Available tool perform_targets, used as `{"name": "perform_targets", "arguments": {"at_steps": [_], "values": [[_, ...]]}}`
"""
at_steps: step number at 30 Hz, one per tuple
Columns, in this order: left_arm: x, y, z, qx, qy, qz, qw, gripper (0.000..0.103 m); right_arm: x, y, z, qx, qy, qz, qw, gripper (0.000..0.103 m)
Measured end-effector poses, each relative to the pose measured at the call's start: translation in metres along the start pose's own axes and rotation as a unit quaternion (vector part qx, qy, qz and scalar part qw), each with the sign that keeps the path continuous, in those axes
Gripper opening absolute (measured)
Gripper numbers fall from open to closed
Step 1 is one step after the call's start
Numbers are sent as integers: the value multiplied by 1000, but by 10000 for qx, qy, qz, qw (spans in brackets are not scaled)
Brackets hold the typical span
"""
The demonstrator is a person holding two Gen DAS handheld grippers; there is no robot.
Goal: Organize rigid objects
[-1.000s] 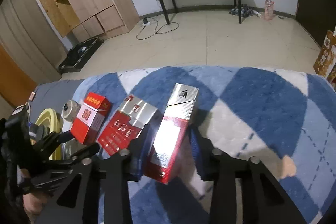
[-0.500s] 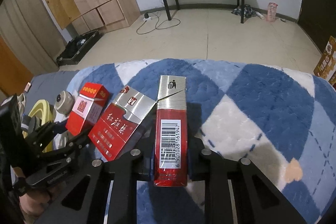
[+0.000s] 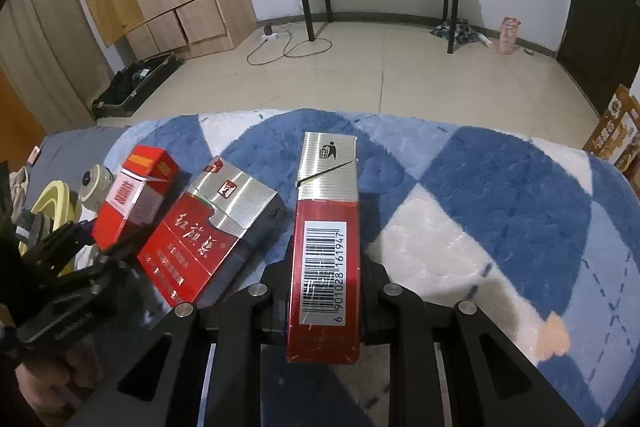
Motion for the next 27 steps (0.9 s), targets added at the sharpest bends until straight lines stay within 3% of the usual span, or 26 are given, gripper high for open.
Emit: {"name": "perform_targets", "arguments": {"at_steps": [4, 7, 10, 14, 18, 19, 24, 27], "values": [[-12, 8, -37, -95, -273, 22, 9996, 57, -4, -5, -12, -82, -103, 40, 9999, 20], [-23, 20, -72, -263, -563, -1, 9981, 57, -11, -11, -37, -392, -399, 187, 9983, 20], [-28, 44, -123, -703, -832, 35, 9940, 57, -16, -14, -65, -674, -730, 285, 9946, 20], [-15, 100, -186, -1407, -1035, -316, 9841, 57, -18, 11, -101, -1152, -1053, 32, 9877, 20], [22, 172, -224, -2295, -733, -1104, 9642, 57, -5, 69, -123, -1612, -1087, -608, 9790, 20], [31, 184, -227, -2354, -677, -1258, 9613, 57, 4, 91, -124, -1723, -1001, -830, 9764, 20], [76, 230, -209, -2053, -184, -1807, 9617, 57, 34, 173, -114, -1966, -523, -1607, 9658, 20], [103, 256, -193, -2098, 198, -2203, 9524, 57, 47, 222, -94, -1782, -170, -2097, 9612, 20]]}}
Point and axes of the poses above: each gripper's, at about its wrist camera, not at the fingertips, and z roughly the way its jaws point, y to its left, x to its underside, the point moved 6 cm from there along z, roughly the way its jaws point, and after that the axes turned 5 degrees about z, right-handed, at the moved point
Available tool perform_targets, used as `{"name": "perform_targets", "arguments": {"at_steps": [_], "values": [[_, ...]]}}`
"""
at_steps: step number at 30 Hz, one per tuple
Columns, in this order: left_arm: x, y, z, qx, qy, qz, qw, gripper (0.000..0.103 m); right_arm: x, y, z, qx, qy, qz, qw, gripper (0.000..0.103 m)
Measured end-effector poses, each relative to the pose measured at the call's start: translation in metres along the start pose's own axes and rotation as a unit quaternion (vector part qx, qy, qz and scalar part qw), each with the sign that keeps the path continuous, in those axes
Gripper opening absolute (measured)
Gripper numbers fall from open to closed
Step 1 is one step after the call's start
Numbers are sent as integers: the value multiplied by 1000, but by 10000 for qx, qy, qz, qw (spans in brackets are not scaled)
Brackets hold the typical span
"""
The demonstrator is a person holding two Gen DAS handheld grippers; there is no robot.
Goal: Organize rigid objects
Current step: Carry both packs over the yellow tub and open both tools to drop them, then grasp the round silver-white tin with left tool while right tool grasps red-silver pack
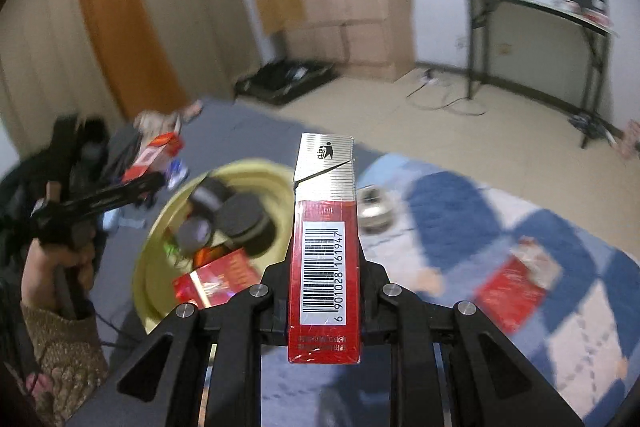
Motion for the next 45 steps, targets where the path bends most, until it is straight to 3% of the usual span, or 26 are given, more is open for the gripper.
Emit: {"name": "perform_targets", "arguments": {"at_steps": [2, 6, 11, 24, 26, 29, 30, 31, 35, 38, 45], "values": [[8, 3, 6, -30, 143, -136, 9998, 57, -9, 21, 25, 28, 245, -176, 9995, 20], [14, -1, 14, 321, 209, -120, 9992, 57, -20, 47, 67, 224, 590, -379, 9973, 20], [21, -6, 30, 308, 500, -55, 9983, 57, -33, 48, 113, 625, 889, -593, 9923, 20], [24, 3, 42, 163, 697, -313, 9969, 58, -29, 63, 136, 579, 922, -668, 9918, 21], [22, 4, 41, 236, 671, -351, 9968, 62, -30, 63, 137, 568, 924, -655, 9919, 21], [18, 2, 33, 384, 545, -360, 9971, 76, -31, 63, 137, 501, 890, -595, 9930, 22], [15, 2, 27, 317, 454, -351, 9978, 85, -31, 63, 136, 476, 878, -575, 9933, 23], [13, 4, 21, 225, 337, -359, 9985, 94, -30, 63, 134, 468, 866, -586, 9934, 29], [4, 9, 0, 320, 17, -522, 9981, 98, -33, 63, 116, 360, 644, -557, 9957, 73], [-2, 11, -17, 232, -204, -547, 9980, 103, -36, 58, 98, 269, 454, -442, 9976, 87], [-17, -26, -61, 531, -730, -56, 9959, 103, -44, 6, 15, 367, -395, 240, 9983, 101]]}}
Point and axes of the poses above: each gripper's, at about its wrist camera, not at the fingertips, and z roughly the way its jaws point, y to its left, x to its underside, the point moved 6 cm from there along z, roughly the way its jaws point, and after that the axes turned 5 degrees about z, right-handed, at the moved point
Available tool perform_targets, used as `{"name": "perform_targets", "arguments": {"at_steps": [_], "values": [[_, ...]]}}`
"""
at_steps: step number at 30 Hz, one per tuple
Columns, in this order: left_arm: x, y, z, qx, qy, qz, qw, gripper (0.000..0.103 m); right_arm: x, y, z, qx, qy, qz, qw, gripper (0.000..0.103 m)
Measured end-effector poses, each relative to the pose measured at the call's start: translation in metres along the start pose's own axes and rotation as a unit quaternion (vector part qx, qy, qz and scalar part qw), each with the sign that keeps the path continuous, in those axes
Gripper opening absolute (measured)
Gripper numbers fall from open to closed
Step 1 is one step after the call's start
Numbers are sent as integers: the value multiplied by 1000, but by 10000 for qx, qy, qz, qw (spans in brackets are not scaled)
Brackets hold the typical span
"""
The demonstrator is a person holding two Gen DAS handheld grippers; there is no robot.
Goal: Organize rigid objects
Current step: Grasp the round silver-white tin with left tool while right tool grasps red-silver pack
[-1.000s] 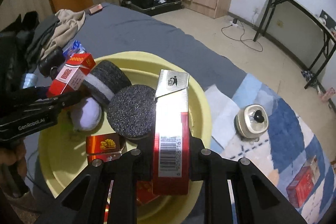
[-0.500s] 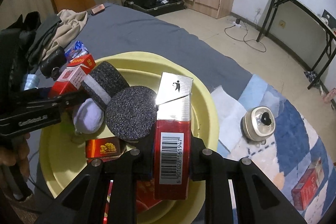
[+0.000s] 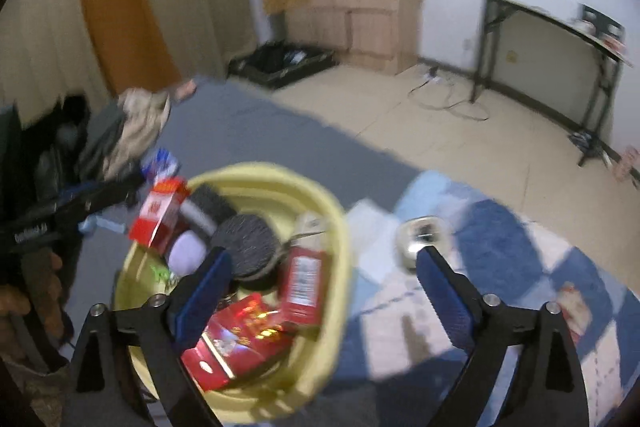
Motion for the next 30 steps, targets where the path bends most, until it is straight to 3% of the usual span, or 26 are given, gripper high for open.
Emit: {"name": "perform_targets", "arguments": {"at_steps": [3, 8, 11, 14, 17, 21, 26, 28, 30], "values": [[-11, -35, -14, 373, -231, 330, 9985, 103, -3, -39, -44, 232, -370, 333, 9985, 103], [-21, -116, -19, 1170, -493, 997, 9869, 103, 14, -120, -107, 703, -762, 873, 9908, 103], [-23, -165, 0, 1672, -550, 1186, 9772, 103, 24, -161, -113, 1068, -681, 1145, 9853, 103], [-18, -204, 31, 1910, -377, 1210, 9734, 103, 32, -182, -106, 1262, -406, 1293, 9827, 103], [-2, -232, 58, 1817, 27, 1465, 9724, 103, 39, -184, -98, 1302, -170, 1086, 9854, 103], [6, -244, 62, 1580, 9, 1811, 9707, 103, 33, -183, -97, 1153, -221, 1133, 9866, 103], [7, -232, 72, 1554, -23, 1523, 9760, 103, 31, -200, -90, 904, -340, 1098, 9892, 103], [10, -228, 88, 1703, 126, 1280, 9770, 103, 37, -203, -87, 760, -472, 817, 9926, 103], [11, -222, 104, 1559, 295, 987, 9824, 103, 43, -205, -82, 768, -556, 530, 9941, 103]]}}
Point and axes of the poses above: each gripper's, at about its wrist camera, not at the fingertips, and z roughly the way its jaws point, y to its left, x to its underside, the point moved 6 cm from there along z, roughly the way its jaws point, and after that the axes turned 5 degrees about z, right-handed, at the moved point
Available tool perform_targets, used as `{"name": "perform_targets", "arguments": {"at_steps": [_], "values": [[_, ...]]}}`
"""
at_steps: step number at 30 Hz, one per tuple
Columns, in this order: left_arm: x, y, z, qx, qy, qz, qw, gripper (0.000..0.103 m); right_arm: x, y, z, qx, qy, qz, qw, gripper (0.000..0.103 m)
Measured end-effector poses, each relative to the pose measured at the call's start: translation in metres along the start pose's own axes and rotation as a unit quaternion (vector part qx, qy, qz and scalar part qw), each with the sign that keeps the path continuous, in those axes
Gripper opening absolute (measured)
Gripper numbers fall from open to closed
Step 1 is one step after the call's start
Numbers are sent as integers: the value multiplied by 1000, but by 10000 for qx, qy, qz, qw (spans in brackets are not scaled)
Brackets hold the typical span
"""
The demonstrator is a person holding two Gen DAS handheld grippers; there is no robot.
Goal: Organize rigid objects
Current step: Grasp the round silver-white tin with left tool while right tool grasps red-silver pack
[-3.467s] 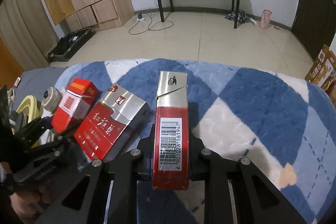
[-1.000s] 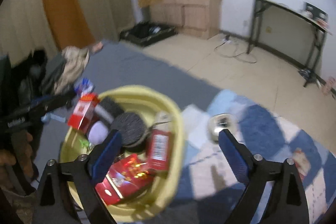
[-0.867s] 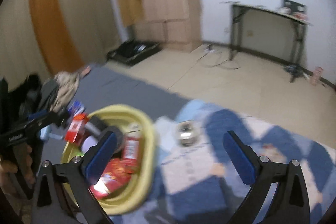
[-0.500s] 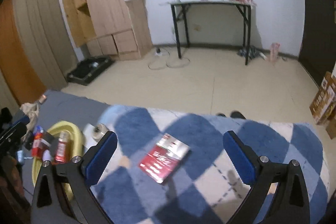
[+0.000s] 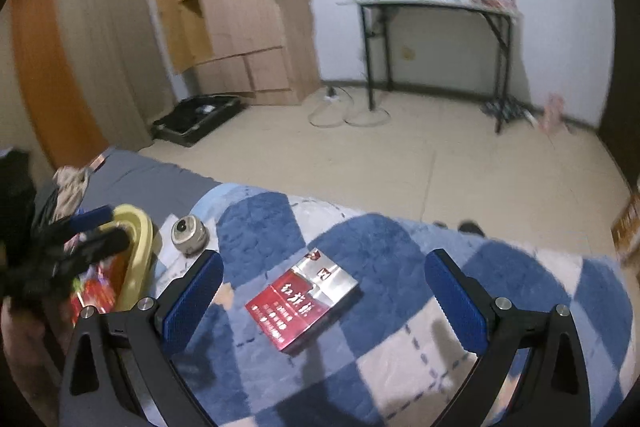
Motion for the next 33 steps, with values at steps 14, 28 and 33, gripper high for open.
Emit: {"name": "perform_targets", "arguments": {"at_steps": [14, 28, 33], "values": [[-5, -23, 55, -1149, 882, 1006, 9843, 103, 20, -10, 53, -290, 326, 175, 9989, 103], [-11, -14, 81, -512, 941, 247, 9939, 102, 20, 6, 66, -218, 699, -34, 9973, 103], [-9, 4, 87, -601, 994, 60, 9932, 102, 30, 17, 88, 11, 1026, -212, 9945, 103]]}}
Point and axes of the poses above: each gripper's, at about its wrist camera, not at the fingertips, and z roughly the way its jaws point, y to its left, x to its underside, the point moved 6 cm from there along z, roughly the way its jaws point, and after that the axes turned 5 degrees about z, right-handed, at the moved point
